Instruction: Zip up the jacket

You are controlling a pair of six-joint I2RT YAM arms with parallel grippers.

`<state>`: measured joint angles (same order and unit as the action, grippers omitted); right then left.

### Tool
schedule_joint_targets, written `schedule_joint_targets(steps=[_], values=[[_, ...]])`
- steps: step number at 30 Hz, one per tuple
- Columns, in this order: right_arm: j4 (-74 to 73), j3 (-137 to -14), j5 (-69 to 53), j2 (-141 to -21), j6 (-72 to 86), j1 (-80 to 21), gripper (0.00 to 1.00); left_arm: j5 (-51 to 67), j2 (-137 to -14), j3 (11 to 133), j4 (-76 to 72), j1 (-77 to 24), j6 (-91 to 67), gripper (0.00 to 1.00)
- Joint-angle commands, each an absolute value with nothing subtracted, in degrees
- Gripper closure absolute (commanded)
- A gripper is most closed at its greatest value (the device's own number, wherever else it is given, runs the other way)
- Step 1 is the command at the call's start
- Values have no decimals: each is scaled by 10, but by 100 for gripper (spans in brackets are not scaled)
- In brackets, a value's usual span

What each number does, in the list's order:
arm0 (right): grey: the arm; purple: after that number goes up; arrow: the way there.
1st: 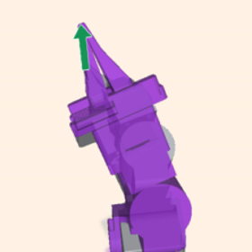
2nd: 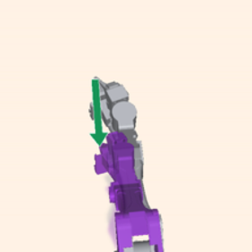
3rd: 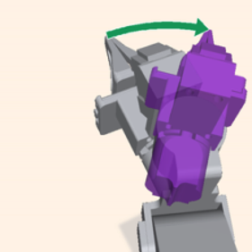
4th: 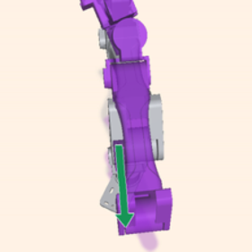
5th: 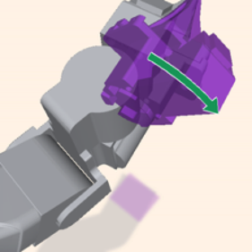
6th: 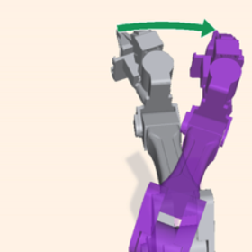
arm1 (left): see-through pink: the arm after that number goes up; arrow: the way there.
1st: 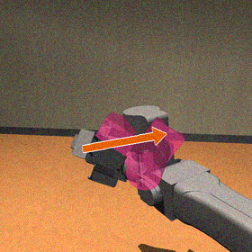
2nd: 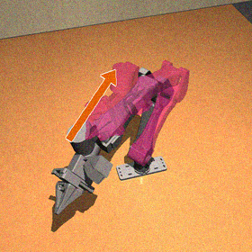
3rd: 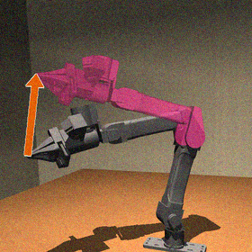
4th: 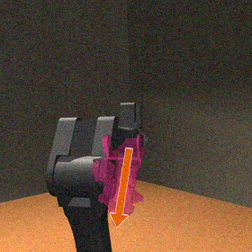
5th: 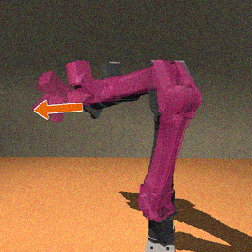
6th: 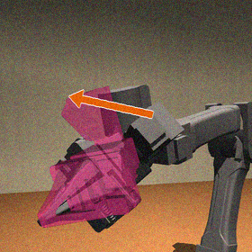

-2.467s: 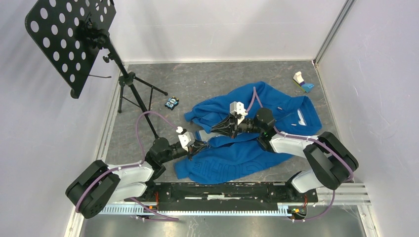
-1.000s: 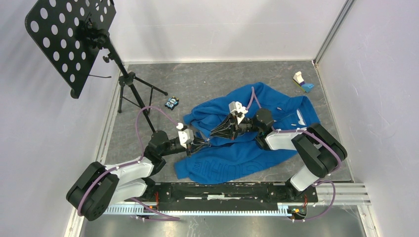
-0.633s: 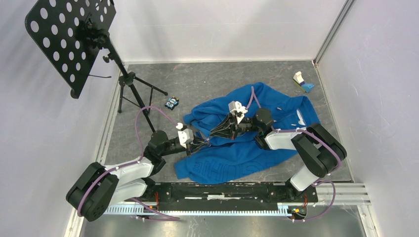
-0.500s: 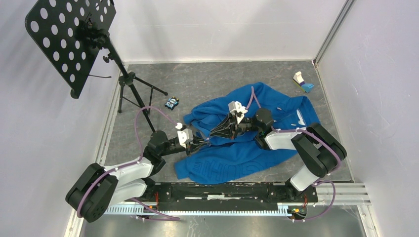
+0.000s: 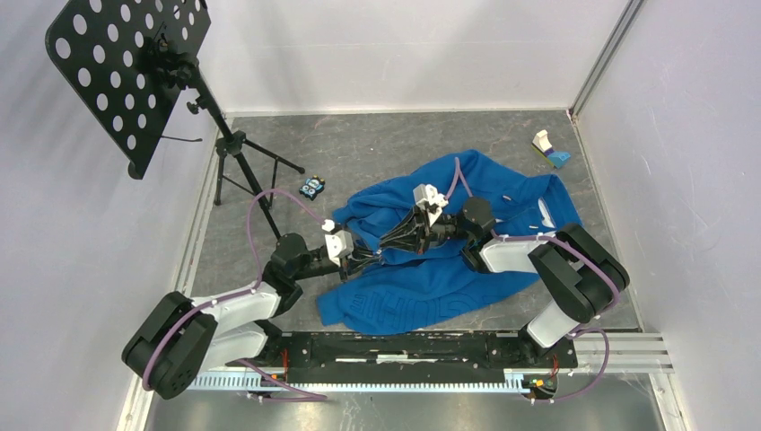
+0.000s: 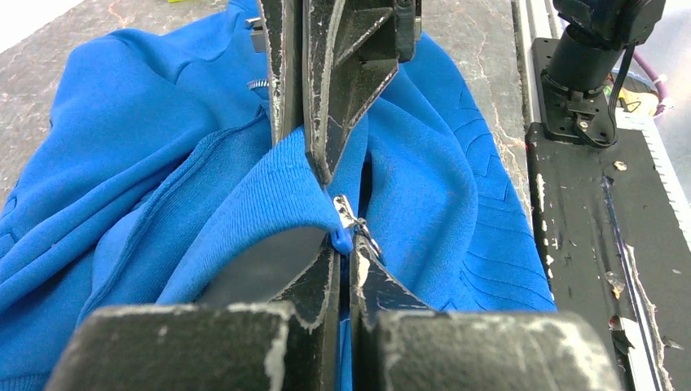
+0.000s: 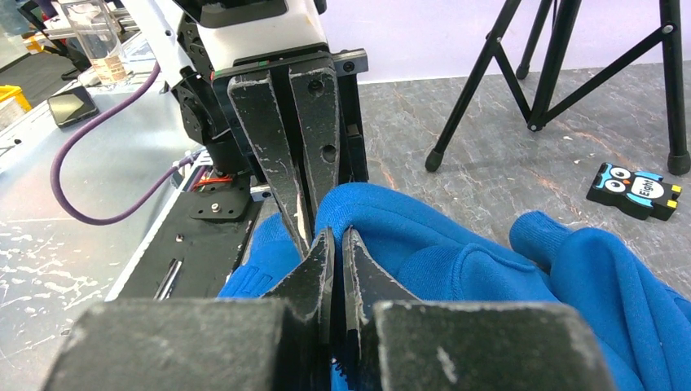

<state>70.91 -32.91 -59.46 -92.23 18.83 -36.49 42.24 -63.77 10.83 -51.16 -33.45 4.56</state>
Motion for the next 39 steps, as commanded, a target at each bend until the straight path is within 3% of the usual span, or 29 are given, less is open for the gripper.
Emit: schedule_joint_targets(steps=[1,17,29,39], values=[[737,-351,-607,-925,194,-388,100,431,-646,142,-544,-332,50,98],[800,-316,-514,-911,258,-388,100,316,-628,72,-647,-335,17,98],[865,-302,-477,-929,311,-397,100,302,-638,76,-676,-344,6,98],[911,-317,-541,-960,317,-402,99,311,-640,72,-694,-350,-11,98]])
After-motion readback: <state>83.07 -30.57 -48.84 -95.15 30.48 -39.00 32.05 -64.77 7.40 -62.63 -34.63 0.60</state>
